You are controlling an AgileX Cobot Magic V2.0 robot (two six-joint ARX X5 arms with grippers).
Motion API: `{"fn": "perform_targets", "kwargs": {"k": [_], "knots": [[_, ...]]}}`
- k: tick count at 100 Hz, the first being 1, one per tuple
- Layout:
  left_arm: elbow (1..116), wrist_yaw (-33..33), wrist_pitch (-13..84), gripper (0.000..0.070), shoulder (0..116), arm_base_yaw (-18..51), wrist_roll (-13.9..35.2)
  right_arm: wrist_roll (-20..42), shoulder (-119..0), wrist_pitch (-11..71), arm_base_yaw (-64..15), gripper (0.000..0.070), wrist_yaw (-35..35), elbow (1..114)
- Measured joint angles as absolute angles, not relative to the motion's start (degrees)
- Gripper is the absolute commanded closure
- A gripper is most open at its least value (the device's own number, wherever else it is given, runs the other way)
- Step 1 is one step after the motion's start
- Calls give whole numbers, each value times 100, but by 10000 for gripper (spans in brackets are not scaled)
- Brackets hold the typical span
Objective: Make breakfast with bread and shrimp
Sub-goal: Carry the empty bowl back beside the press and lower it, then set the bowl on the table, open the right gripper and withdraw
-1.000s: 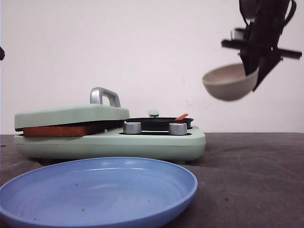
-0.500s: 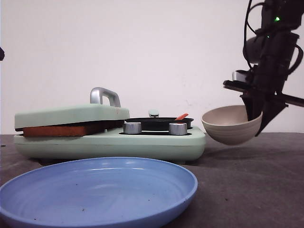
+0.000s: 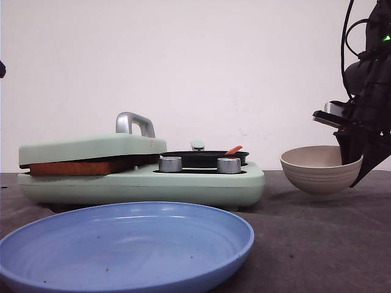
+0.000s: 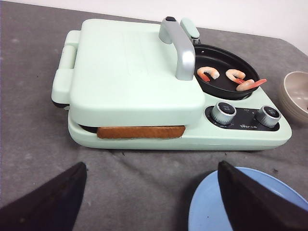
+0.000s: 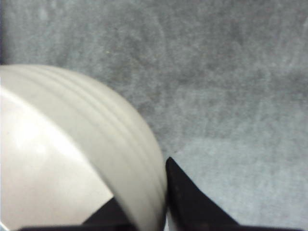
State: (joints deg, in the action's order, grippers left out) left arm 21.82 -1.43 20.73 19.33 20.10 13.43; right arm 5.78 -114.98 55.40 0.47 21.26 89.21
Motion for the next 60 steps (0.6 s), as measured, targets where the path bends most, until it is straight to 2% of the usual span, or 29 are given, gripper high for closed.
{"fn": "perform_targets", "kwargs": {"k": [31, 60], "knots": [[2182, -143, 2073, 230, 1933, 2010, 1343, 467, -11498, 5489, 47, 697, 2128, 8892], [2182, -143, 2073, 230, 1933, 2010, 1343, 451, -11476, 5157, 67, 696, 2228, 8401]]}}
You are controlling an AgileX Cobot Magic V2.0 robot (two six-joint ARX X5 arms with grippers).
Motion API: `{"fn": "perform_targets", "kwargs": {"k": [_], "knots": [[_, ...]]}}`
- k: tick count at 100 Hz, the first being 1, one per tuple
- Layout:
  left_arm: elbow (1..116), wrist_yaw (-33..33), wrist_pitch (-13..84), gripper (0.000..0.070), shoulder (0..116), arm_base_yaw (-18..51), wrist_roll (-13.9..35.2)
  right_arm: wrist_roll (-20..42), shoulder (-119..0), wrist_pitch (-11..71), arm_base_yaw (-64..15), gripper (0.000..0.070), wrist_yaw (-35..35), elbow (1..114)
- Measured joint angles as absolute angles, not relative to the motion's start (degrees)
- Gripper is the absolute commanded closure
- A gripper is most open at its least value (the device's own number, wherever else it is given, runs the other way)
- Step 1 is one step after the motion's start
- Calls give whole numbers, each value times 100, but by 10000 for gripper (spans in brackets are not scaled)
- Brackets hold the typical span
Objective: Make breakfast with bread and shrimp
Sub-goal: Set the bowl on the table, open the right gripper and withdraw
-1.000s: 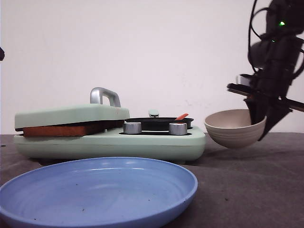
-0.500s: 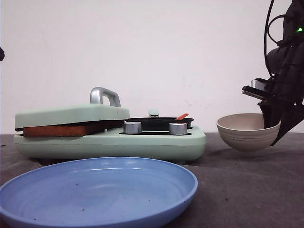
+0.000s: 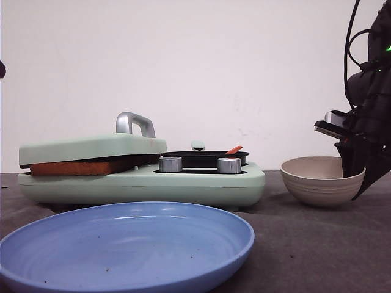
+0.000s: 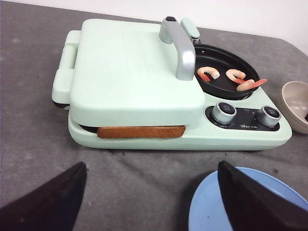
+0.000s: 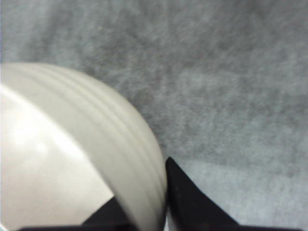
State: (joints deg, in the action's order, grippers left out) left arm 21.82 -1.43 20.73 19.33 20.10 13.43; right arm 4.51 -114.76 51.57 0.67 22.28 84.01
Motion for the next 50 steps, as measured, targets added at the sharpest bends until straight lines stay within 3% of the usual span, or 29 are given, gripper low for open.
{"fn": "perform_targets", "kwargs": {"k": [9, 26, 42, 50], "knots": [[2182, -143, 2073, 230, 1933, 2010, 1343, 451, -11434, 5072, 75, 670, 2239, 8311], [2185, -143, 2075, 230, 1933, 2010, 1343, 368, -11430, 5048, 75, 415, 2115, 8215], [2182, -143, 2075, 230, 1933, 2010, 1343, 318, -11424, 5039, 78, 400, 2196, 8215], [2182, -143, 2075, 230, 1933, 2010, 1343, 303, -11406, 5039, 82, 360, 2230, 8215]]}}
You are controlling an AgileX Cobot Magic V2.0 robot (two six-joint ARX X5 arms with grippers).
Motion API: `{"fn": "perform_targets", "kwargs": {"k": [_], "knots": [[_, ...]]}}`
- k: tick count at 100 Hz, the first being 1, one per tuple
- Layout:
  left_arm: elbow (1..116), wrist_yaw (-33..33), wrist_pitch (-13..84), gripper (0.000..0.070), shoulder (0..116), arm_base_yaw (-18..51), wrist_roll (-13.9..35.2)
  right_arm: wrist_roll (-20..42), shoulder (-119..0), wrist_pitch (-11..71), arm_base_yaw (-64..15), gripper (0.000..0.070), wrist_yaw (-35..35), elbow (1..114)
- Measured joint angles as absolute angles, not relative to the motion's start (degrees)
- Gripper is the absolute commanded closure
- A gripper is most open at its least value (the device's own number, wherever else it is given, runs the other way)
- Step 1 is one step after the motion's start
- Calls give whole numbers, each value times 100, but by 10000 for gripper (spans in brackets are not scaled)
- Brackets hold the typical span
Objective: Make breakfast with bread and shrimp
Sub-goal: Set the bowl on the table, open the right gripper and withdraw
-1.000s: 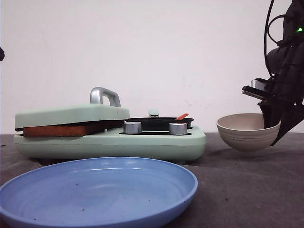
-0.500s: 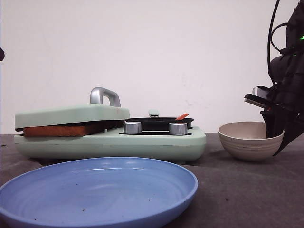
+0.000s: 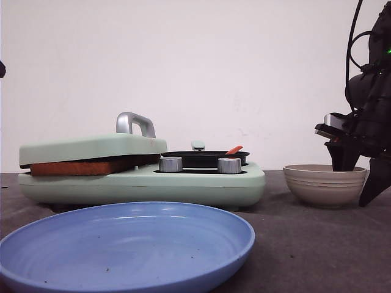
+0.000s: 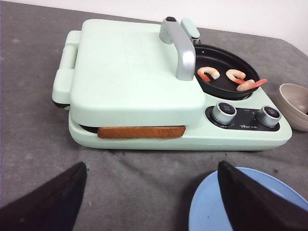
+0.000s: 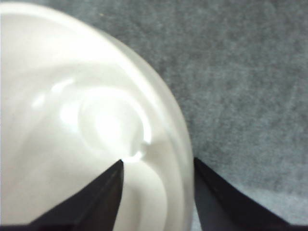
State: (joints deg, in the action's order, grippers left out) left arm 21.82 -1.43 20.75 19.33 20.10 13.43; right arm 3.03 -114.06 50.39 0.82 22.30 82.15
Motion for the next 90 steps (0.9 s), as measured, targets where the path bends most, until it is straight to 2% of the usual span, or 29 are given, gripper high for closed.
{"fn": "perform_targets", "kwargs": {"k": [6, 58, 66, 78, 90], "knots": [[2182, -143, 2075, 230, 1933, 2010, 1343, 285, -11358, 5006, 82, 334, 2209, 8211], [2182, -143, 2075, 230, 1933, 2010, 1343, 276, -9743, 4801, 167, 350, 2211, 8208], [2182, -143, 2075, 230, 1933, 2010, 1343, 279, -9360, 4703, 156, 397, 2244, 8208], [2185, -143, 2075, 230, 1933, 2010, 1343, 281, -8831, 4554, 119, 549, 2248, 8208], [2182, -143, 2075, 230, 1933, 2010, 1343, 279, -8401, 4545, 12, 664, 2250, 8208]]}}
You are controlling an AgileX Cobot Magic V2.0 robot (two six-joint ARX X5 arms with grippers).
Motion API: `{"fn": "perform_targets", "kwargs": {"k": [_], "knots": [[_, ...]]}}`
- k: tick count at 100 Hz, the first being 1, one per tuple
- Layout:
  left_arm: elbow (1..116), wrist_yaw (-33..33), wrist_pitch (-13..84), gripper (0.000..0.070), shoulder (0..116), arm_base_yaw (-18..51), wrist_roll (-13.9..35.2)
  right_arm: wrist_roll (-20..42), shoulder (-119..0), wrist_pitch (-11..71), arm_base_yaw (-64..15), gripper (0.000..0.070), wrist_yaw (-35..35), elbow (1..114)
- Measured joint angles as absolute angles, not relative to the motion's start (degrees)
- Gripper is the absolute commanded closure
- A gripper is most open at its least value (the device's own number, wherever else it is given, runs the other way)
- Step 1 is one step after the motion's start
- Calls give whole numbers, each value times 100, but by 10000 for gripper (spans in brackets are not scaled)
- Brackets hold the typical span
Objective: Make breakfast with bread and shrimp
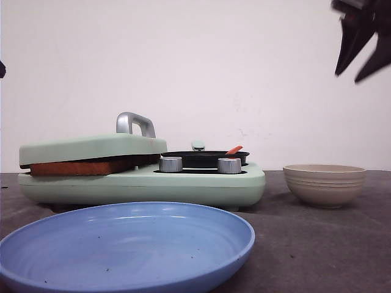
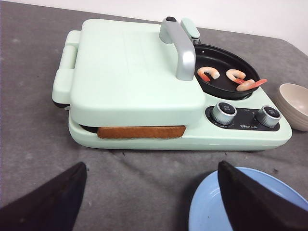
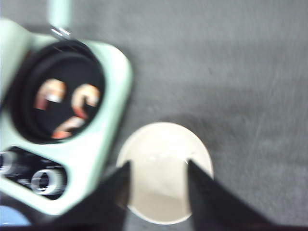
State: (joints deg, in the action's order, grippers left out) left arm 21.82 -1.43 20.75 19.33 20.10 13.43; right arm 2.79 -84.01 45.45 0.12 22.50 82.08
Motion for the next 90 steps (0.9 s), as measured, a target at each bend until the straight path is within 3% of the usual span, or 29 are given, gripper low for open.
{"fn": "perform_targets", "kwargs": {"k": [4, 24, 33, 44, 72, 90], "knots": [[2185, -143, 2075, 230, 1933, 2010, 1343, 279, -8267, 4547, -45, 691, 2255, 8208], [2185, -143, 2075, 252, 1933, 2010, 1343, 193, -7636, 4547, -403, 692, 2259, 8208], [2182, -143, 2075, 405, 1933, 2010, 1341, 137, -7393, 4550, -611, 692, 2259, 8208], [2182, -143, 2075, 700, 1933, 2010, 1343, 25, -7150, 4552, -832, 693, 2246, 8208], [2233, -331, 2071, 699, 1933, 2010, 1372, -126, -6565, 4534, -1116, 693, 2091, 8152], [2453, -565, 1868, 699, 1933, 2010, 1470, -132, -5966, 4086, -1369, 693, 2102, 7443]]}}
